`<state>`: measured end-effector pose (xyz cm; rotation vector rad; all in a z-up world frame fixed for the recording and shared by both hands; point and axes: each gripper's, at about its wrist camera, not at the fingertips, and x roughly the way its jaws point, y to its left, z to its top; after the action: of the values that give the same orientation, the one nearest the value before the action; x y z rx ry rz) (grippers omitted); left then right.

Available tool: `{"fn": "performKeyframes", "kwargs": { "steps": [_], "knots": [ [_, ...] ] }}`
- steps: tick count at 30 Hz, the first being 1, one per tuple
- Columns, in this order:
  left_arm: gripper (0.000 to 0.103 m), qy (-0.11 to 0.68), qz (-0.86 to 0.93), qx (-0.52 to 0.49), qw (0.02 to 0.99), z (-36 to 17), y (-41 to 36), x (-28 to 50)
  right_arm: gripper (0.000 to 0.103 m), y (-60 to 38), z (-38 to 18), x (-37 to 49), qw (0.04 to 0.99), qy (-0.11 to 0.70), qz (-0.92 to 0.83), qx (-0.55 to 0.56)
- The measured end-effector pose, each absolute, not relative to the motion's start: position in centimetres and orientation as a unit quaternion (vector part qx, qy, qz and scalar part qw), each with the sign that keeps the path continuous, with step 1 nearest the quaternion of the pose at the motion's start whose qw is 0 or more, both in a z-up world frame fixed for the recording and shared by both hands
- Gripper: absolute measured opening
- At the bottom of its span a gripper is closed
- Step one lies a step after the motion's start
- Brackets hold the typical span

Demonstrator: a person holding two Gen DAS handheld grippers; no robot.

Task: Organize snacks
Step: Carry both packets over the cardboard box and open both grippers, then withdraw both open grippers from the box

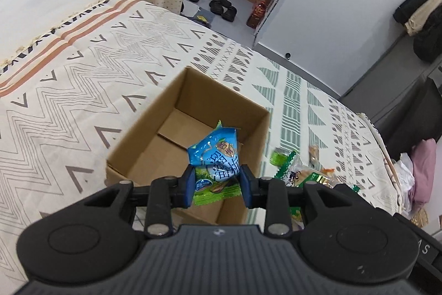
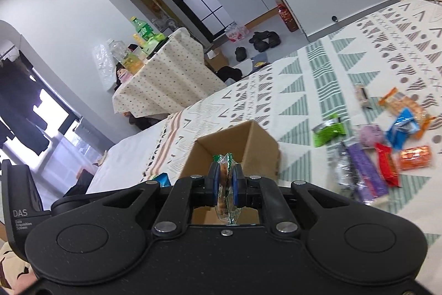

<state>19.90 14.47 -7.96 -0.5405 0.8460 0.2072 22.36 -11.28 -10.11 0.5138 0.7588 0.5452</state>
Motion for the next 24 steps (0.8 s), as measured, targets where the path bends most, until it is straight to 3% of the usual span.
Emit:
{"fn": "performKeyframes", "kwargs": {
  "steps": [11, 15, 18, 24],
  "knots": [
    [0.033, 0.424, 0.103, -0.278, 0.856, -10.5, 16.9, 21.6, 0.010, -7.6, -12.0, 23.8, 0.852, 0.389, 0.256, 0.240],
    [0.036, 0.428, 0.111, -0.271, 0.855, -11.0, 17.1, 21.8, 0.016, -7.3, -12.7, 24.1, 0.848, 0.402, 0.251, 0.239],
    [0.043, 0.437, 0.113, -0.275, 0.849, -11.4, 17.3, 21.9, 0.029, -7.3, -13.0, 24.1, 0.847, 0.407, 0.246, 0.237],
    [0.061, 0.441, 0.128, -0.275, 0.845, -11.1, 16.9, 21.3, 0.040, -8.6, -13.0, 23.5, 0.847, 0.407, 0.240, 0.242]
  ]
}}
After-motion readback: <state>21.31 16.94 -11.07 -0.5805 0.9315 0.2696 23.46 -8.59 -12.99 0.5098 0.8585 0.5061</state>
